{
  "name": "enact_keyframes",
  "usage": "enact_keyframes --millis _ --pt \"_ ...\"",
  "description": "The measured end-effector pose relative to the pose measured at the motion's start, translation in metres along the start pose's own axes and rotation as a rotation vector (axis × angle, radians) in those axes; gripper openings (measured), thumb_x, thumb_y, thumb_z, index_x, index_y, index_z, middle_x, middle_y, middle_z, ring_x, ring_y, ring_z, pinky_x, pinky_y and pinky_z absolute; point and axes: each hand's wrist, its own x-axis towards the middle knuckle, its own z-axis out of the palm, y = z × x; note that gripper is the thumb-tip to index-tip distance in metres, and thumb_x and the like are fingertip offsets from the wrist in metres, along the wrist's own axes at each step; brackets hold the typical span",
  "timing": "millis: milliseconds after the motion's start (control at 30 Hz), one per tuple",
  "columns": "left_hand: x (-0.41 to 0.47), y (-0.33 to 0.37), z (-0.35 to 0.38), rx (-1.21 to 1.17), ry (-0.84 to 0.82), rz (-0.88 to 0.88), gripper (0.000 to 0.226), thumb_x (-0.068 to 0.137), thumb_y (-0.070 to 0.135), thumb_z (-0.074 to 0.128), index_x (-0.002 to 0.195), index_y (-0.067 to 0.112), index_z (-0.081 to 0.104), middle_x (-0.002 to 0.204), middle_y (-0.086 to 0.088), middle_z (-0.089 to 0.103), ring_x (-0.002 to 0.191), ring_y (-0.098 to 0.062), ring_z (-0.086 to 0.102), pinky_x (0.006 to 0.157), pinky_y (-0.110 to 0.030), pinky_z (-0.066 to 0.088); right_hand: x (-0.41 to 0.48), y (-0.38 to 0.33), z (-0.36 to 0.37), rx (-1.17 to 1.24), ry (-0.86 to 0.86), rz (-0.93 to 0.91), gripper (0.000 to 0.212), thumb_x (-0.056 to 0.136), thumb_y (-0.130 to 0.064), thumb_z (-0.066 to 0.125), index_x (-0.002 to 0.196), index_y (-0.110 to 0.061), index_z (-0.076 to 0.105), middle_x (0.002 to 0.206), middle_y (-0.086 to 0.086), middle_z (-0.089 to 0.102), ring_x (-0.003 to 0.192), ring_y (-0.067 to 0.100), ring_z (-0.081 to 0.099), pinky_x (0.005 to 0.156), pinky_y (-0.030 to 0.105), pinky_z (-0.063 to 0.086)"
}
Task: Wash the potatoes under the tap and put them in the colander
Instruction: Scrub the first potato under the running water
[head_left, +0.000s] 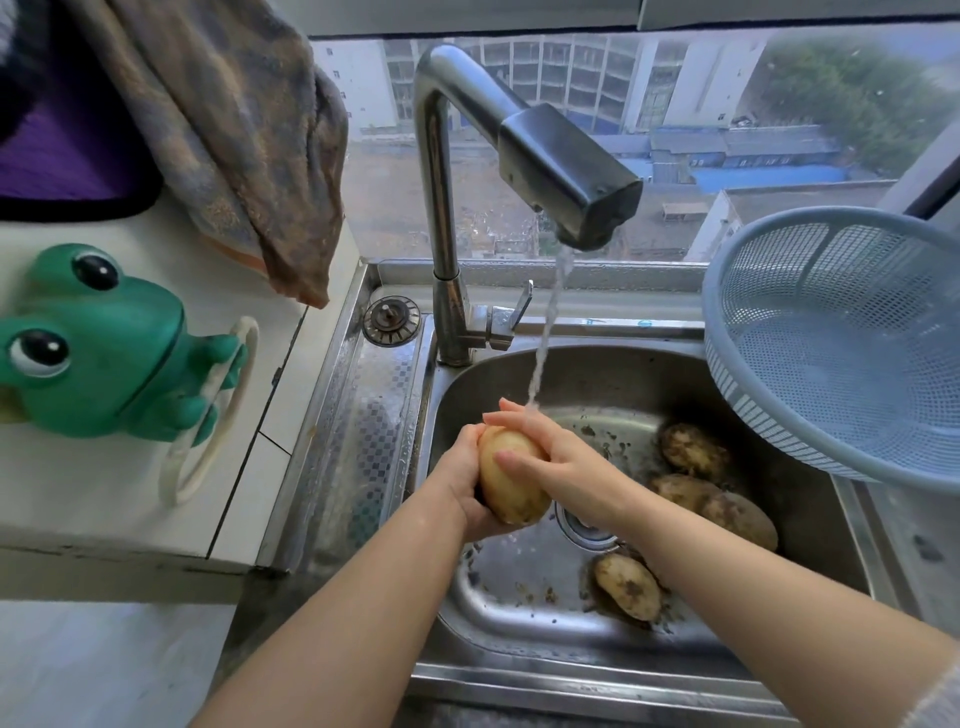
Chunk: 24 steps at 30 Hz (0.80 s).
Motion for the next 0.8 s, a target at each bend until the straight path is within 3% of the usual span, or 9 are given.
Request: enact_keyframes --millis 167,267,367,467,567,633,800 --pt "0.005 0.000 0.002 0.046 0.019 0.061 0.058 0.078 0.059 0.060 0.112 0.011 0.064 0.084 -0.016 0.069 0.079 -0.032 0.065 0.058 -0.039 0.056 0.002 -0.001 -0.007 0.133 0.087 -0.015 0.027 0.102 -0.032 0.043 0.115 -0.033 0.067 0.146 -0.010 0.045 0.138 0.007 0.035 0.118 0.043 0.025" --pt "0.004 0.002 0.000 0.047 0.010 0.035 0.064 0.079 0.061 0.059 0.118 0.010 0.064 0.093 -0.017 0.069 0.084 -0.033 0.066 0.060 -0.041 0.056 0.001 0.001 -0.005 0.071 0.054 -0.034 0.026 0.099 -0.034 0.049 0.121 -0.040 0.061 0.152 -0.015 0.037 0.144 0.007 0.024 0.120 0.047 0.020" --pt "0.002 0.003 0.002 0.025 -0.013 0.011 0.060 0.080 0.058 0.061 0.116 0.010 0.065 0.090 -0.018 0.070 0.084 -0.033 0.066 0.062 -0.041 0.056 0.000 0.001 -0.008 0.012 0.015 -0.035 0.042 0.085 -0.048 0.056 0.127 -0.047 0.053 0.154 -0.020 0.030 0.146 0.003 0.015 0.120 0.047 0.018" --pt "-0.003 0.003 0.005 0.005 -0.052 0.025 0.054 0.082 0.056 0.060 0.110 0.011 0.066 0.082 -0.016 0.070 0.080 -0.031 0.065 0.062 -0.040 0.055 0.002 -0.003 -0.018 0.126 -0.033 -0.029 0.039 0.084 -0.053 0.056 0.122 -0.049 0.059 0.151 -0.020 0.037 0.143 0.004 0.025 0.119 0.048 0.023" --pt "-0.007 0.007 0.004 0.009 -0.059 0.026 0.055 0.085 0.056 0.057 0.112 0.009 0.064 0.089 -0.017 0.069 0.083 -0.030 0.063 0.067 -0.043 0.052 0.004 -0.003 -0.030 0.281 -0.065 0.011 0.030 0.092 -0.039 0.059 0.121 -0.035 0.065 0.145 -0.019 0.046 0.135 0.004 0.042 0.115 0.047 0.031" --pt "-0.011 0.010 0.005 -0.002 -0.057 0.016 0.056 0.086 0.057 0.056 0.113 0.008 0.063 0.089 -0.017 0.069 0.083 -0.031 0.063 0.067 -0.043 0.052 0.005 -0.006 -0.032 0.333 -0.081 0.036 0.034 0.086 -0.037 0.062 0.119 -0.031 0.067 0.142 -0.019 0.049 0.130 0.006 0.048 0.113 0.044 0.035" --pt "-0.018 0.014 0.019 -0.019 -0.082 0.028 0.055 0.084 0.051 0.060 0.113 0.005 0.063 0.087 -0.021 0.069 0.083 -0.034 0.066 0.061 -0.041 0.055 0.013 -0.031 -0.016 0.232 0.215 0.059 0.021 0.084 -0.028 0.072 0.104 -0.027 0.073 0.114 -0.014 0.066 0.109 0.010 0.062 0.096 0.034 0.052"
